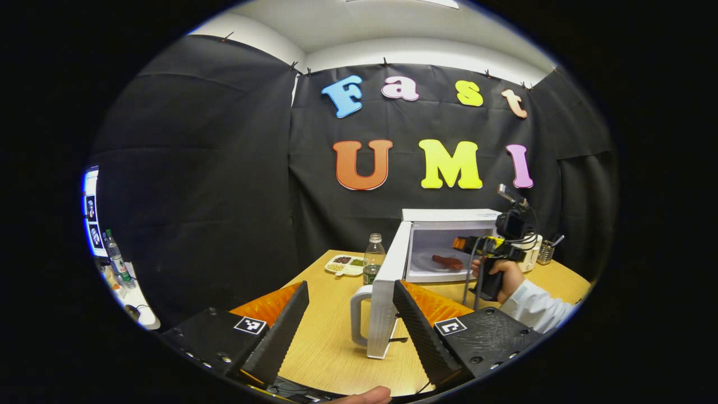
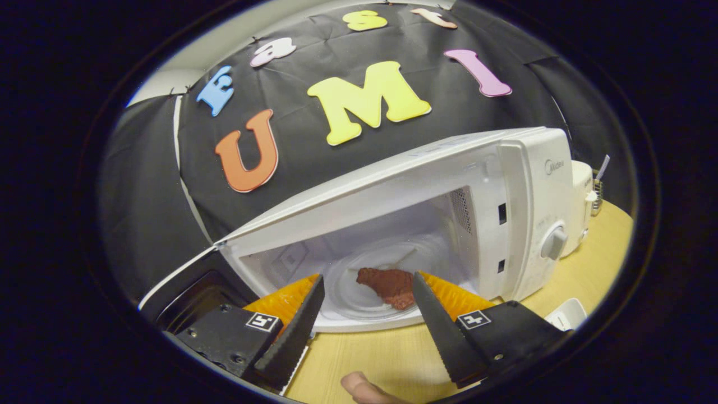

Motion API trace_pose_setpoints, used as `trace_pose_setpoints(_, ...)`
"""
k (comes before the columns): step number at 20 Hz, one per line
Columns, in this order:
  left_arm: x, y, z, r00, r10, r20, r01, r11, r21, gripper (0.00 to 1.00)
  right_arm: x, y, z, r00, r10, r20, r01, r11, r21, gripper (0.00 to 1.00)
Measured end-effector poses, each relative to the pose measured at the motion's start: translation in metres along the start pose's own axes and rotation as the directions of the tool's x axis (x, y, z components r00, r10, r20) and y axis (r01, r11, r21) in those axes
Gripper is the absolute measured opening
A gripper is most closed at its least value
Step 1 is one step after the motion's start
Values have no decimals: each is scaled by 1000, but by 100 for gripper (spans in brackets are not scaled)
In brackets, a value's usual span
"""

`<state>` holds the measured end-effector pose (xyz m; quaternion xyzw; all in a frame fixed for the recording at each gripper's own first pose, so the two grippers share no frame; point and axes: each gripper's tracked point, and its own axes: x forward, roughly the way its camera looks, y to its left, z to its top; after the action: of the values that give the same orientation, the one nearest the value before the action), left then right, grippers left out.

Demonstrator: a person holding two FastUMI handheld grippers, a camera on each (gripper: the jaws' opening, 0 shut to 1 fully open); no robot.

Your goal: Open the microwave oven with the left hand, put the food in, and close the microwave oven.

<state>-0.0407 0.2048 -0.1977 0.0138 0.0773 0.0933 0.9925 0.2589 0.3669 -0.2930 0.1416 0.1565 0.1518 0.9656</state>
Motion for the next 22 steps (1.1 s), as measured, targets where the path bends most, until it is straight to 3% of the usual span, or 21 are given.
trace_pose_setpoints(2,2,6,-11,1000,11,-18,-11,1000,0,93,-28,-1,9,999,18,32,-17,999,-29,100)
trace_pose_setpoints(3,2,8,-16,1000,11,-26,-11,1000,-4,93,-43,-1,12,999,27,47,-25,999,-45,89)
trace_pose_setpoints(4,3,10,-20,1000,6,-30,-7,1000,-10,93,-59,-2,18,997,36,65,-32,998,-55,100)
trace_pose_setpoints(5,4,11,-24,999,-2,-36,2,1000,-20,93,-76,-3,24,995,46,87,-40,997,-64,89)
trace_pose_setpoints(6,6,12,-29,999,-10,-42,8,999,-31,93,-93,-5,30,993,54,109,-46,996,-75,100)
trace_pose_setpoints(7,8,14,-34,999,-13,-49,12,999,-39,93,-110,-7,35,990,58,128,-46,995,-88,89)
trace_pose_setpoints(8,11,17,-38,998,-16,-54,13,999,-45,93,-126,-10,39,988,53,144,-39,994,-102,89)
trace_pose_setpoints(9,13,18,-41,998,-19,-55,16,999,-46,93,-143,-15,44,985,51,167,-32,993,-114,100)
trace_pose_setpoints(10,16,17,-43,998,-29,-51,27,999,-42,93,-161,-17,51,981,53,188,-30,992,-124,89)
trace_pose_setpoints(11,19,15,-46,998,-45,-51,44,998,-36,93,-177,-18,54,977,61,204,-33,990,-135,100)
trace_pose_setpoints(13,23,7,-54,994,-95,-62,92,995,-42,93,-209,-26,61,972,54,228,-17,987,-159,100)
trace_pose_setpoints(18,27,20,-62,996,-83,-37,81,996,-45,93,-290,-45,66,961,48,272,11,978,-210,100)
trace_pose_setpoints(19,27,21,-62,996,-81,-27,80,996,-47,91,-303,-46,68,958,51,284,11,977,-214,100)
trace_pose_setpoints(20,29,23,-63,997,-73,-22,72,997,-41,67,-315,-51,68,956,46,289,19,975,-220,100)
trace_pose_setpoints(21,31,23,-68,997,-73,-34,72,997,-36,55,-325,-57,67,955,39,294,29,974,-223,100)
trace_pose_setpoints(22,34,26,-69,998,-57,-26,56,998,-19,53,-335,-61,68,954,34,299,36,974,-226,100)
